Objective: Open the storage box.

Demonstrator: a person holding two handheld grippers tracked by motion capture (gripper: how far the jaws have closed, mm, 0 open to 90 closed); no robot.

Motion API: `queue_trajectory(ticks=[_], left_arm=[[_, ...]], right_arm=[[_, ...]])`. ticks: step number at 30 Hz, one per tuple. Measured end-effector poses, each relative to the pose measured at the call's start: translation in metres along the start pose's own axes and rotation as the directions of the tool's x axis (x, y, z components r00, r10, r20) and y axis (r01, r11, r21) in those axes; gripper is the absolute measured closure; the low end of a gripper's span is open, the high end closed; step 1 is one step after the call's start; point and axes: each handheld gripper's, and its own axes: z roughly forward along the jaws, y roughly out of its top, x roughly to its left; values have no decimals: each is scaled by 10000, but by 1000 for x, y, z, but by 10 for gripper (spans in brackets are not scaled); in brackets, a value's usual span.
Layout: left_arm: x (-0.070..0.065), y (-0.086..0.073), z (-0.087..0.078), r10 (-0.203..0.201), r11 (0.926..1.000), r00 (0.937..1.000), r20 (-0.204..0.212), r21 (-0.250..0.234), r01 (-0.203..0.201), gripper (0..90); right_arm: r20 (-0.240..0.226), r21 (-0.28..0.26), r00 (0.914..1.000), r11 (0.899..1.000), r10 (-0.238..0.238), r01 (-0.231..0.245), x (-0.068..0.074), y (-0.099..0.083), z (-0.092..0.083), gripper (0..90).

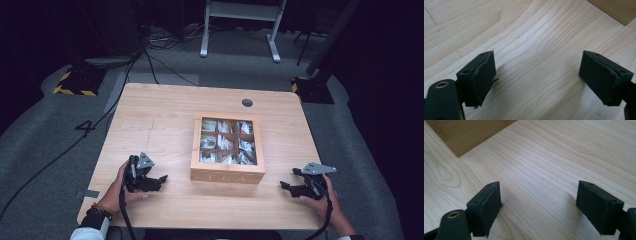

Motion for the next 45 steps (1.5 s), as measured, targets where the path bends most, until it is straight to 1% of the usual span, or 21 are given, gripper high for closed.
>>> queue_trajectory(ticks=[1, 2, 5, 7, 9, 10, 12, 16, 18, 20, 21, 22, 24, 25, 26, 27, 28, 33, 35, 40, 45], left_arm=[[0, 0, 0, 0, 10000, 10000, 0, 0, 0, 144], [2, -1, -1, 400, 9992, 9988, 285, 7, -401, 144], [2, -1, -1, 371, 9993, 9986, 389, 42, -373, 144], [2, -1, -1, 425, 9991, 9981, 449, 39, -427, 144], [3, -2, -2, 452, 9990, 9977, 509, 7, -452, 144], [4, -2, -2, 516, 9986, 9972, 542, 37, -519, 144], [4, -2, -2, 498, 9987, 9972, 561, 29, -501, 144], [4, -2, -2, 535, 9985, 9969, 578, 38, -538, 143], [4, -2, -2, 534, 9985, 9968, 587, 34, -537, 143], [5, -3, -3, 527, 9986, 9969, 584, 29, -530, 144], [5, -3, -3, 527, 9986, 9969, 584, 29, -530, 145], [5, -3, -3, 562, 9984, 9965, 612, 27, -564, 145], [5, -4, -4, 572, 9983, 9965, 608, 33, -575, 146], [5, -4, -4, 572, 9983, 9965, 608, 33, -575, 146], [5, -4, -4, 586, 9983, 9964, 606, 36, -589, 146], [5, -4, -4, 586, 9983, 9964, 606, 36, -589, 146], [5, -4, -5, 588, 9982, 9964, 605, 37, -591, 146], [6, -5, -5, 634, 9980, 9961, 614, 45, -638, 146], [6, -5, -5, 587, 9982, 9963, 621, 44, -591, 146], [6, -5, -5, 597, 9982, 9963, 615, 43, -600, 146], [6, -5, -5, 599, 9982, 9963, 621, 45, -603, 146]], right_arm=[[0, 0, 10000, 10000, 0, 0, 0, 0, 0, 198], [27, 26, 10000, 10000, 51, -51, 0, 0, 0, 187], [136, 125, 9999, 9999, 98, -100, 0, 0, -1, 180], [96, 211, 9999, 9997, 115, -117, 2, 2, -1, 176], [73, 190, 10000, 9998, 53, -54, 3, 3, -1, 182], [53, 80, 10000, 10000, 41, -41, 6, 6, -2, 188], [35, -8, 10000, 10000, 40, -40, 8, 8, -3, 195], [-10, -292, 9996, 9991, -297, 296, 18, 18, -7, 236], [-212, -521, 9991, 9980, -366, 354, 26, 27, -10, 269], [-306, -569, 9980, 9970, -551, 533, 31, 33, -10, 278], [-306, -569, 9980, 9970, -551, 533, 31, 33, -10, 278], [-330, -632, 9970, 9957, -707, 685, 36, 39, -10, 289], [-408, -659, 9959, 9948, -810, 782, 42, 43, -10, 298], [-408, -659, 9959, 9948, -810, 782, 42, 43, -10, 298], [-506, -687, 9945, 9937, -918, 883, 46, 47, -10, 306], [-506, -687, 9945, 9937, -918, 883, 46, 47, -10, 306], [-612, -805, 9931, 9922, -1005, 954, 50, 50, -10, 309], [-664, -926, 9911, 9897, -1154, 1090, 55, 56, -12, 317], [-655, -950, 9908, 9891, -1186, 1121, 56, 59, -12, 324], [-777, -968, 9877, 9871, -1354, 1277, 63, 66, -7, 339], [-872, -985, 9866, 9867, -1383, 1296, 65, 69, -3, 358]])
